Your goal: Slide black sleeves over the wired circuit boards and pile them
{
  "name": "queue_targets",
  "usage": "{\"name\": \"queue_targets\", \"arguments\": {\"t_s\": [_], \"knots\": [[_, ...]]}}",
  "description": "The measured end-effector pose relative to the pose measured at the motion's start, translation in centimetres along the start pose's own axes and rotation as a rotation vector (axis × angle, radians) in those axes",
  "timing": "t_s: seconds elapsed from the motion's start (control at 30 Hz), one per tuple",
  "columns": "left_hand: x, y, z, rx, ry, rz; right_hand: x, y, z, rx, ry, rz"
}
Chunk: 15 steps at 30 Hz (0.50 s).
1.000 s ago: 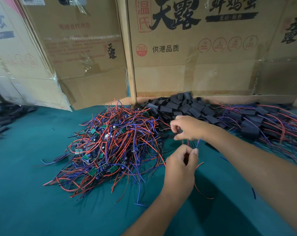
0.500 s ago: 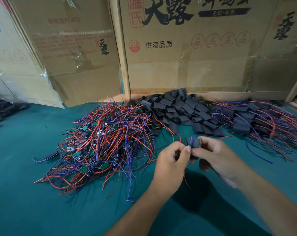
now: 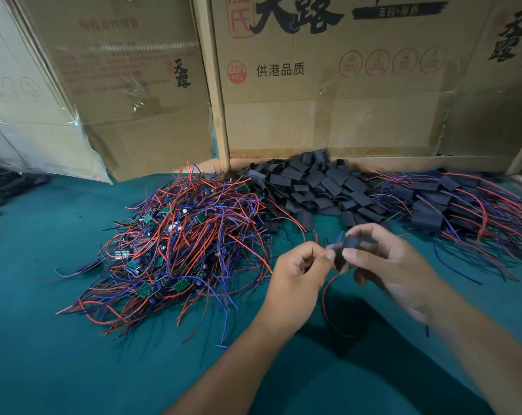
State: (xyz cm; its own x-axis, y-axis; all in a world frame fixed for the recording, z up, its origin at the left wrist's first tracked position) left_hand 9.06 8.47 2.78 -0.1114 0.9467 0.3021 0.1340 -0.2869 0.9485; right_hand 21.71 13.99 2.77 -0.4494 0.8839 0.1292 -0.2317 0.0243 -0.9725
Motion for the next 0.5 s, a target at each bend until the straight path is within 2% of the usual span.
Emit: {"name": "queue_targets", "arguments": {"t_s": [0.07, 0.17, 0.33, 0.5], "knots": [[0.0, 0.0, -0.1, 0.000, 0.000, -0.012, 0.3, -0.4, -1.5, 0.133, 0.046, -0.004], [-0.1, -0.1, 0.1, -0.024, -0.028, -0.028, 0.5, -1.2, -3.0, 0.298, 0.020, -0.024], [-0.2, 0.2, 0.5, -0.083, -0.076, -0.053, 0.5, -1.2, -2.6, 0.353, -0.076, -0.037], [-0.3, 0.2, 0.7, -0.084, -0.077, -0.080, 0.4, -1.0, -2.1, 0.359, -0.102, -0.019]]}}
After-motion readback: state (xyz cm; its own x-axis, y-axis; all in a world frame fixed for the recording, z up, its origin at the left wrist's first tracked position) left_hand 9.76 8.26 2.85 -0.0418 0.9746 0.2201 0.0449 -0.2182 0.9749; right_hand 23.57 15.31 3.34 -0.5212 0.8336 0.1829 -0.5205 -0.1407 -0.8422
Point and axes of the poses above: each hand's wrist, its own x-axis towards the middle knuckle, its own z-axis out of the palm, y = z × x, the point moved 10 cm from there along x, towards the middle knuckle, and after that the axes turned 6 degrees about x, right-handed, at the moved point
